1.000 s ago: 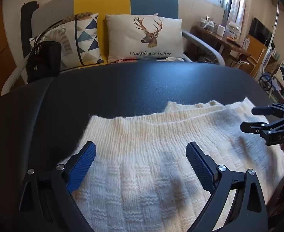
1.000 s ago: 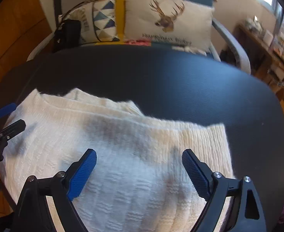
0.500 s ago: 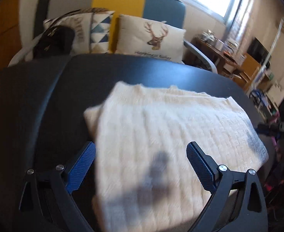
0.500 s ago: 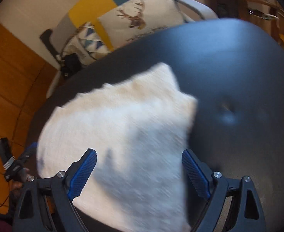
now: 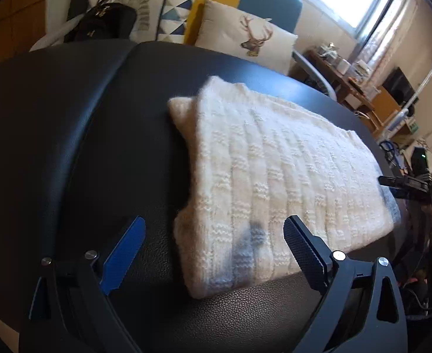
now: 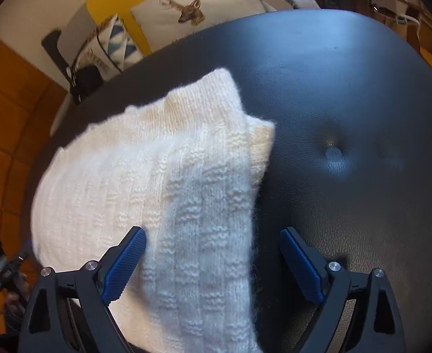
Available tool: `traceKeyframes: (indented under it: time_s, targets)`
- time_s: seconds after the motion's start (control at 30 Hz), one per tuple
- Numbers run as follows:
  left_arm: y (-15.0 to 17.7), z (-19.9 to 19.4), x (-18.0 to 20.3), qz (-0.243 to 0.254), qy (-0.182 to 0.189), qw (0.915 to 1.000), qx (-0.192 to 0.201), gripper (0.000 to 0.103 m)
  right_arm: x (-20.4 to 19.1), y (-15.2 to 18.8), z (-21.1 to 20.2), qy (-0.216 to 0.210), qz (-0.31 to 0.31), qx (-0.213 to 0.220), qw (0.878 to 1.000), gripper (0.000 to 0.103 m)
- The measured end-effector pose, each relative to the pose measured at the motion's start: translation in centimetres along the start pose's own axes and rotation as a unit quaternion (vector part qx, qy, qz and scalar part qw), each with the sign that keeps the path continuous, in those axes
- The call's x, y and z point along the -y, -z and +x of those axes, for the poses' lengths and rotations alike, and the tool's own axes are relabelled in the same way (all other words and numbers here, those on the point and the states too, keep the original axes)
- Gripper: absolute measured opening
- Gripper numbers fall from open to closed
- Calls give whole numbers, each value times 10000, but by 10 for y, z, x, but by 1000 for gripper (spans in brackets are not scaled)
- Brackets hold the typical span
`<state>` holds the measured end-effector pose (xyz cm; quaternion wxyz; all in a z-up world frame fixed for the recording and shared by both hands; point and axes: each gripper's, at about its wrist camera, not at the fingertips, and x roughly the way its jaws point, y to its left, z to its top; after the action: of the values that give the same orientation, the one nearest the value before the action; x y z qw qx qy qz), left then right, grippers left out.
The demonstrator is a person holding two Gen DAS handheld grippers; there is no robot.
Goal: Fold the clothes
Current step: 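Close the right gripper on the folded sweater edge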
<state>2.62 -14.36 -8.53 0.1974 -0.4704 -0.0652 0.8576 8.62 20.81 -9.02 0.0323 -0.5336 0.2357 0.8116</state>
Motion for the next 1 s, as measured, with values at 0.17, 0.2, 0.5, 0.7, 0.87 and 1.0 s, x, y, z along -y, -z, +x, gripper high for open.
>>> traceKeyframes:
  time_s: [0.17, 0.2, 0.5, 0.7, 0.87, 1.0]
  targets:
    - [-12, 3, 6, 198, 130, 9997, 63, 97, -22, 1, 2, 313, -552, 25, 9980, 58]
    - [-15, 8, 7, 217, 239, 9995, -7, 97, -24, 1, 2, 338, -614, 24, 9975, 57]
    - [-36, 40, -7, -435, 821, 9951, -343, 96, -15, 1, 2, -5, -577, -115, 9983, 70]
    - [-54, 59, 14, -62, 557, 9972, -503, 77, -19, 2, 3, 15, -814, -174, 9965, 80]
    - [-57, 60, 17, -248, 545, 9975, -376, 27, -23, 4, -2, 105, -1014, -34, 9948, 42]
    - [-48, 57, 24, -420, 368, 9983, -141, 24, -22, 5, -5, 106, -1042, 68, 9945, 33]
